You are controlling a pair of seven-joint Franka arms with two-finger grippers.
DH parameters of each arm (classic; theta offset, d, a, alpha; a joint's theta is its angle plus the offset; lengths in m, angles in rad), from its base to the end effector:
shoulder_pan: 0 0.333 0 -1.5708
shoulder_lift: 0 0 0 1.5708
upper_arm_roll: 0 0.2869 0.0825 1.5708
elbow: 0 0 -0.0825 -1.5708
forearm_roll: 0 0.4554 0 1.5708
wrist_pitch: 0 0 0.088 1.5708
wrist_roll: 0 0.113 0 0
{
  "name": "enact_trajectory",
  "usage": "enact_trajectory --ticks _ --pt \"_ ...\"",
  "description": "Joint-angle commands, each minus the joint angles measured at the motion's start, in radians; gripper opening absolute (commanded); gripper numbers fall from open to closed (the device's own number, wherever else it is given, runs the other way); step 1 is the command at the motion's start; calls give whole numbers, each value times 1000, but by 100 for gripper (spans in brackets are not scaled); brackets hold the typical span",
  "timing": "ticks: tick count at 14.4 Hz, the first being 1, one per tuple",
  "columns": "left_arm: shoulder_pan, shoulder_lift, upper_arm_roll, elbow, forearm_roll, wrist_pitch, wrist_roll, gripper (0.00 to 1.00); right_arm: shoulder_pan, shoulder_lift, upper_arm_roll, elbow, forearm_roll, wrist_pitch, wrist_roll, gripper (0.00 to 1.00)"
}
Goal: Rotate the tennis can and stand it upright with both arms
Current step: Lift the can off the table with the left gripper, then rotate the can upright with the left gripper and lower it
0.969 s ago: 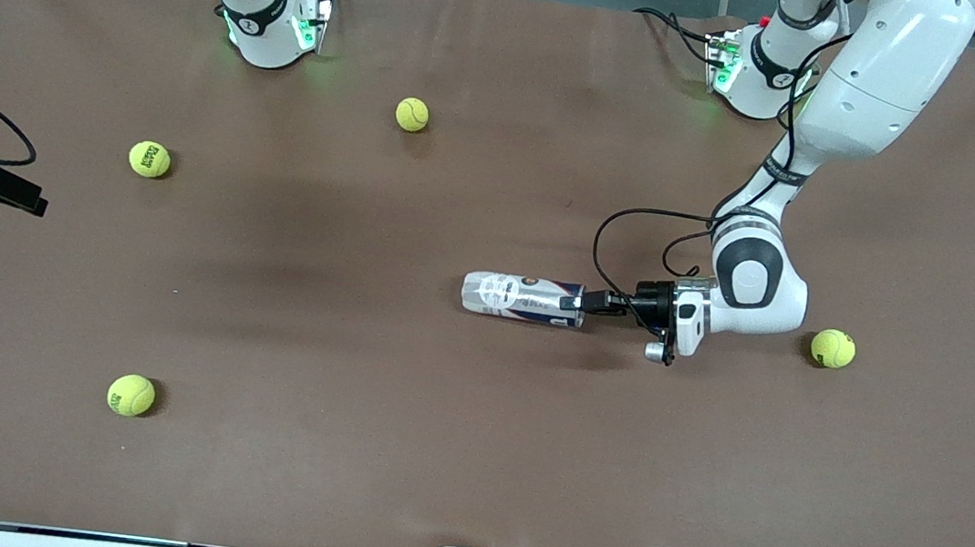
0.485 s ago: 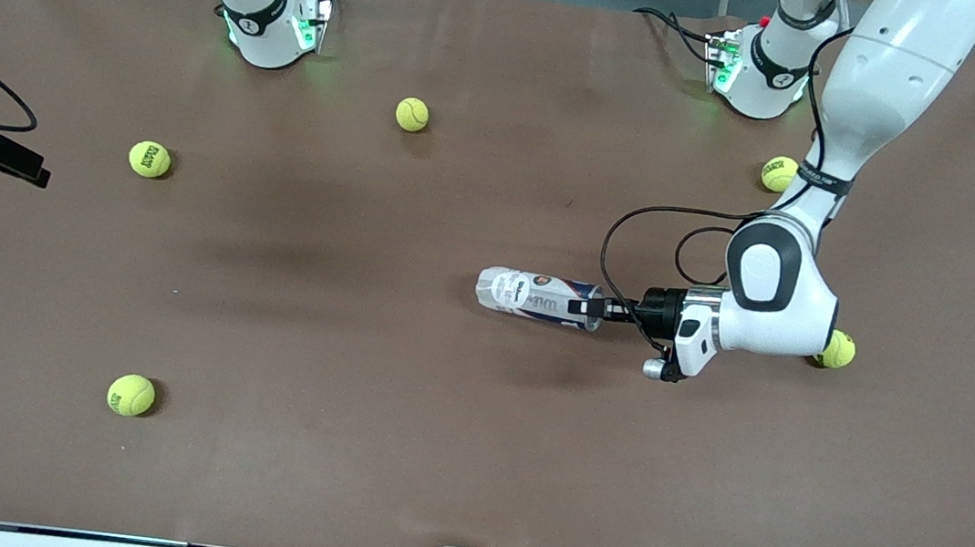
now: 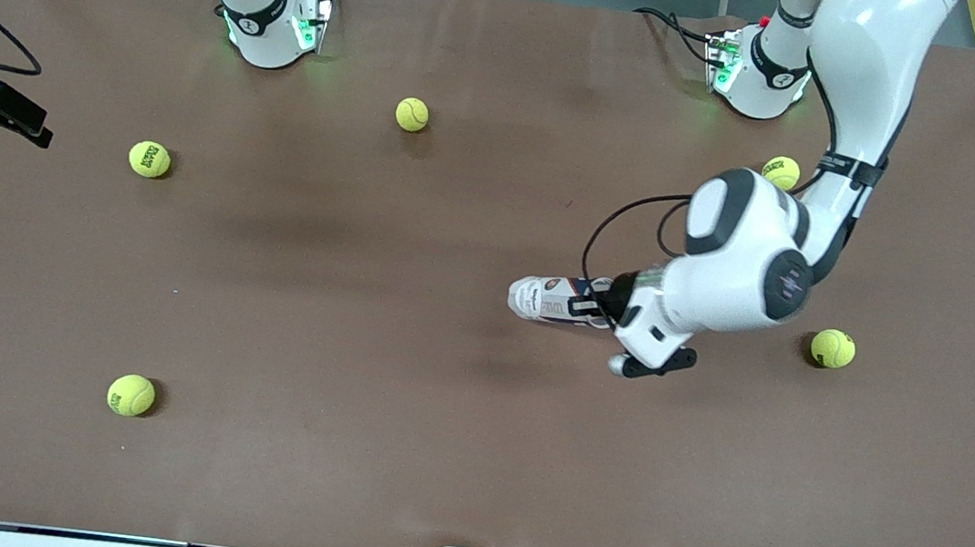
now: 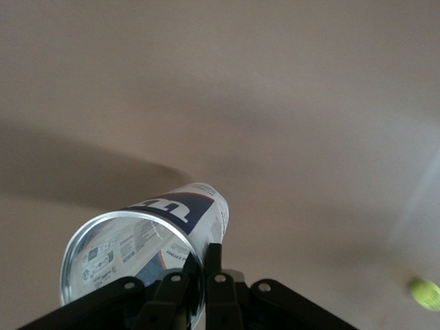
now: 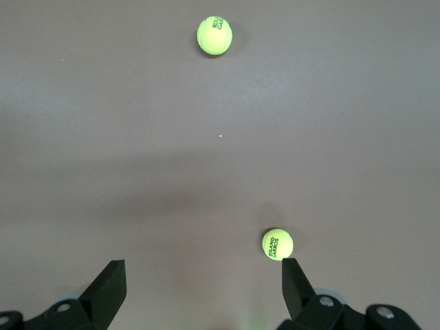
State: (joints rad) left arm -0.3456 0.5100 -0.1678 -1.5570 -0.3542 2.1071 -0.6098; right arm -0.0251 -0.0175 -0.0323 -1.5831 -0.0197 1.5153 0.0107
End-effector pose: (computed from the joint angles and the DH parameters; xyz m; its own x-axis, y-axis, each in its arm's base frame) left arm 0.6475 -0.3712 0.2984 0.9438 0.2507 -0.2155 0.3102 -0.8971 0.3148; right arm 0.6135 -0.0377 0.5889 0.9964 -0.0690 -0.0501 -0.0681 -0.9975 0.0197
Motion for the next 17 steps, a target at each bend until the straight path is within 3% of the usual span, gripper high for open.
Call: enact_trajectory --ticks 1,5,9,17 --pt "-106 11 8 41 235 4 -254 0 1 -71 0 -80 4 29 -5 100" --pt "-249 18 14 71 461 -12 -510 0 2 -107 0 -98 3 43 -6 100" --pt "-390 73 25 192 621 -199 -645 0 8 -107 2 -100 3 54 -6 100" --pt "-429 100 22 192 629 -193 -680 0 13 -105 6 -97 4 62 -82 100"
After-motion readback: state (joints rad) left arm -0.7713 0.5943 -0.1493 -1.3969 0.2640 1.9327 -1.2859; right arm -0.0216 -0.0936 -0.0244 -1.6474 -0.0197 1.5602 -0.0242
